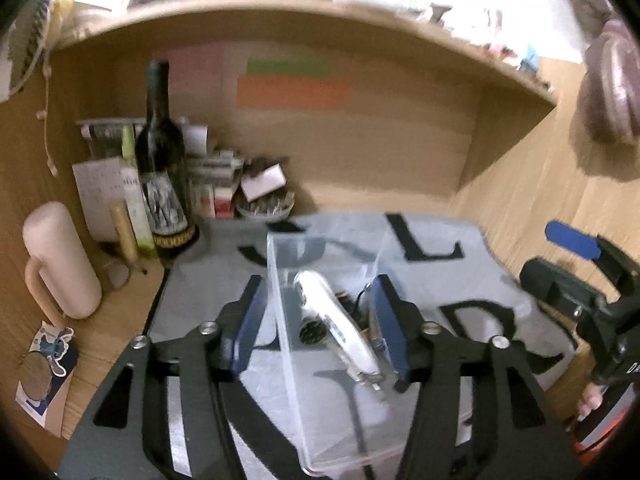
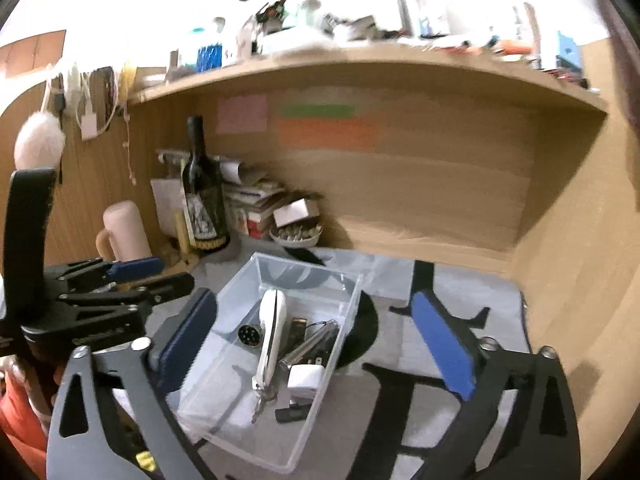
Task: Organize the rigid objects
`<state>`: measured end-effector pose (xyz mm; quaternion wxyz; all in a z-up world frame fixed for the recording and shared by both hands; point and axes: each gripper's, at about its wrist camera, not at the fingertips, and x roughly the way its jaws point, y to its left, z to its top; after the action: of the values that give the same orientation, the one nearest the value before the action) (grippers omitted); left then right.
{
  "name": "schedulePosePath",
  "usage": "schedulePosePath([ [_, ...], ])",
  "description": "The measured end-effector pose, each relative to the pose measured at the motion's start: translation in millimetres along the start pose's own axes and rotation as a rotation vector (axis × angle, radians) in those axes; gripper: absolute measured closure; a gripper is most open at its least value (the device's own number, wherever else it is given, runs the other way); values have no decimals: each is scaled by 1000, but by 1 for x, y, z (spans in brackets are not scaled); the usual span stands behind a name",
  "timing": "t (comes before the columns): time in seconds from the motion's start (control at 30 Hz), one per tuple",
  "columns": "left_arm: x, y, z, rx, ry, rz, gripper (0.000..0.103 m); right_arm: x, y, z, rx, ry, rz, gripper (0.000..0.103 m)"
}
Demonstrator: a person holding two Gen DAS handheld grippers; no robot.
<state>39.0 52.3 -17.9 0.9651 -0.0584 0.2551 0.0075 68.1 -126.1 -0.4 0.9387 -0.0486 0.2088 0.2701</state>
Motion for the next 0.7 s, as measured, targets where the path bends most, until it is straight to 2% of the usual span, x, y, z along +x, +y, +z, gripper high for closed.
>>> schedulePosePath([
  [0.07, -9, -4, 2, 0, -33, -1, 36, -11, -3, 0, 11, -22, -12, 0],
  [0.13, -19, -7, 4, -2, -68, 7, 21, -19, -4, -1, 13, -37, -31, 0],
  [0.33, -47, -20, 2, 22, -152, 31, 7, -42, -5, -5, 12, -90, -69, 0],
  [0.7, -63, -35, -3, 53, -190, 32, 4, -64, -4, -11, 15, -140, -73, 0],
])
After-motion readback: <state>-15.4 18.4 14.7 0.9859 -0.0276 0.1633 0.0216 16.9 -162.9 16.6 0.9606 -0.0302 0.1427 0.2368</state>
